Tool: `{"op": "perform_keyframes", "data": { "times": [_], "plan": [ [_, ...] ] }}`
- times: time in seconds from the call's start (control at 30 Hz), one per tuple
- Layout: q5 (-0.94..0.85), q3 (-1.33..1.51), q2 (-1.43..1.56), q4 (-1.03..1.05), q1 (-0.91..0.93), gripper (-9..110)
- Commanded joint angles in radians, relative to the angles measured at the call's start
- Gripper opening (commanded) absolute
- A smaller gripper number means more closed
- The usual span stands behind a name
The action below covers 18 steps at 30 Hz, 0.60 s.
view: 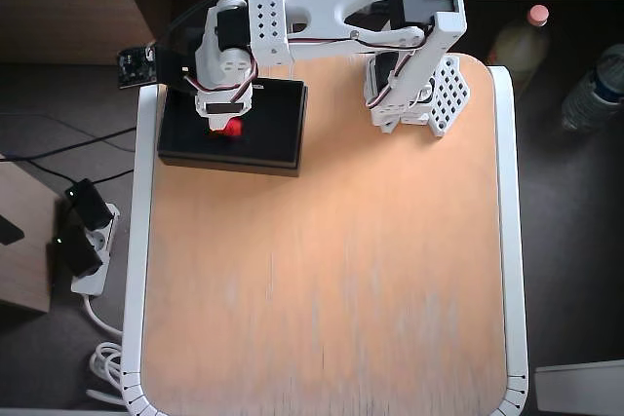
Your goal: Grasp a lego block and put it in the bin.
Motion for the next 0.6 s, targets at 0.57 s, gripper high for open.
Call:
{"op": "perform_keyframes", "data": {
  "times": [0.57],
  "plan": [
    [-0.11, -0.012, 0.353, -0.063, -0.235, 1]
  ]
}}
